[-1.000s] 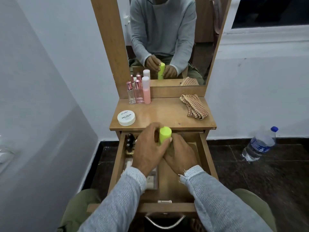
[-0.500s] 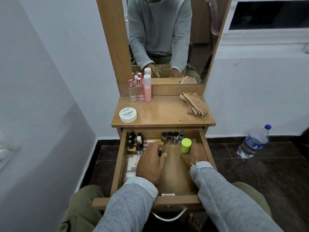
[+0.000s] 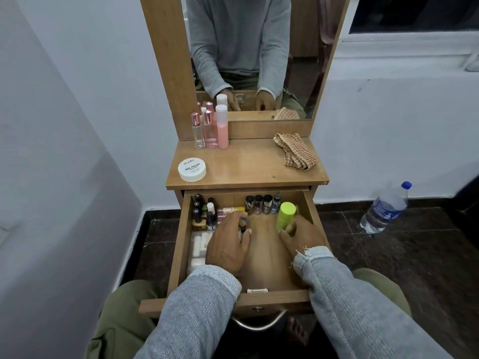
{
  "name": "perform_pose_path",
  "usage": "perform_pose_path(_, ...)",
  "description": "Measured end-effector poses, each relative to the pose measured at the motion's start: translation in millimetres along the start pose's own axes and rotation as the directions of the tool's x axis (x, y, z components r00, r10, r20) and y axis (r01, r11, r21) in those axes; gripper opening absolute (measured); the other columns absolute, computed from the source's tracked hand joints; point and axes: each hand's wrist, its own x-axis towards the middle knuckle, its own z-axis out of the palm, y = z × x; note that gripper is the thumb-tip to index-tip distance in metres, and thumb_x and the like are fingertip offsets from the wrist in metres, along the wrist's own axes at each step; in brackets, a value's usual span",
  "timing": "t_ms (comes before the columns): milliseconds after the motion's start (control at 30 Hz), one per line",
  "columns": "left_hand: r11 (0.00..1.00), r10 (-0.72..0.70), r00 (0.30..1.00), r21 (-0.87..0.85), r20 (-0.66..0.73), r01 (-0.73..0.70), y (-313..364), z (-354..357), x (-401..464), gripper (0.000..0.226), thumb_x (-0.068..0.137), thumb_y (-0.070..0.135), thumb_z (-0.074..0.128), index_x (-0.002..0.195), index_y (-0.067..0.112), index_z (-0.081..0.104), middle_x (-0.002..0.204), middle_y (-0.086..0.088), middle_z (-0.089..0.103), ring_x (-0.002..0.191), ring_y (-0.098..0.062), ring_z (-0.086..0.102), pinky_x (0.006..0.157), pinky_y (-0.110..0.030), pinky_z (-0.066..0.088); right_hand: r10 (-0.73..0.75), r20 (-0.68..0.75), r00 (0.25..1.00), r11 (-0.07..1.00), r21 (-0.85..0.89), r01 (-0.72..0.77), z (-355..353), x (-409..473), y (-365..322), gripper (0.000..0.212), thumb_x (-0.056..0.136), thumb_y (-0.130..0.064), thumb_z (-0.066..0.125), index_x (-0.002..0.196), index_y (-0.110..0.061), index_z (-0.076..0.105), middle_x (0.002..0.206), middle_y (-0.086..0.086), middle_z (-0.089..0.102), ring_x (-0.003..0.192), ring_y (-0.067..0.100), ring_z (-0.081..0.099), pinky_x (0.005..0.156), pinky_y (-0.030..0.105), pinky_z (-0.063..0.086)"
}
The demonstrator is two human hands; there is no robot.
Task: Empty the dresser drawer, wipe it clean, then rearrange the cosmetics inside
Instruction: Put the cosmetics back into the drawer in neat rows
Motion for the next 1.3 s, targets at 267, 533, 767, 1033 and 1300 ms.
perform_pose_path(267, 1.0, 0.012, 1.0, 0.002, -0.016, -0.012, 2.2, 0.5, -1.0, 0.031, 0.09, 0.017, 0.062, 0.12, 0.018, 0.054, 0.104, 0.007, 0.058, 0.099, -0.011, 0.055, 0.087, -0.03, 0.049, -0.085, 0.196, 0.977, 0.964, -0.232, 0.131, 10.6, 0.4, -7.0, 0.042, 0.092, -0.037, 0.055, 0.13, -0.021, 0.046, 0.131, 0.01, 0.046, 0.115, 0.036, 0.056, 0.097, 0.043, 0.047)
perform_pose_path(533, 1.0, 0.015, 1.0, -0.008, -0.017, -0.016, 1.6, 1.1, -0.3, 0.03, 0.09, 0.016, 0.062, 0.119, 0.018, 0.056, 0.101, 0.006, 0.059, 0.096, -0.011, 0.056, 0.085, -0.032, 0.05, -0.043, 0.122, 0.992, 0.958, -0.278, 0.075, 12.5, 18.0, -2.0, 0.044, 0.09, -0.034, 0.058, 0.125, -0.009, 0.046, 0.13, 0.013, 0.037, 0.11, 0.034, 0.053, 0.093, 0.039, 0.047)
perform_pose_path(767, 1.0, -0.001, 1.0, -0.008, -0.005, 0.001, 2.6, 0.7, 0.2, 0.03, 0.09, 0.015, 0.061, 0.119, 0.017, 0.056, 0.103, 0.005, 0.059, 0.097, -0.012, 0.056, 0.087, -0.033, 0.05, -0.078, 0.137, 0.987, 0.958, -0.263, 0.112, 17.9, 26.9, -4.2, 0.052, 0.089, -0.031, 0.06, 0.133, -0.008, 0.041, 0.145, 0.014, 0.029, 0.119, 0.036, 0.05, 0.099, 0.039, 0.043)
perform_pose_path(1033, 1.0, -0.004, 1.0, -0.001, 0.003, 0.004, 1.2, 1.4, 0.9, 0.03, 0.09, 0.017, 0.061, 0.119, 0.018, 0.055, 0.103, 0.007, 0.059, 0.097, -0.01, 0.056, 0.086, -0.031, 0.051, -0.064, 0.13, 0.989, 0.965, -0.245, 0.094, 20.4, 29.9, -3.0, 0.053, 0.089, -0.032, 0.06, 0.133, -0.008, 0.041, 0.148, 0.013, 0.025, 0.121, 0.036, 0.048, 0.101, 0.041, 0.042)
perform_pose_path(1300, 1.0, 0.011, 0.999, 0.005, -0.044, -0.011, 1.5, -0.7, 0.9, 0.029, 0.091, 0.02, 0.059, 0.119, 0.021, 0.055, 0.108, 0.008, 0.061, 0.1, -0.009, 0.058, 0.086, -0.033, 0.051, -0.343, -0.038, 0.939, 0.914, -0.242, 0.325, 16.8, 20.1, -11.9, 0.033, 0.09, -0.032, 0.054, 0.116, -0.011, 0.058, 0.118, 0.008, 0.053, 0.107, 0.025, 0.054, 0.091, 0.034, 0.047)
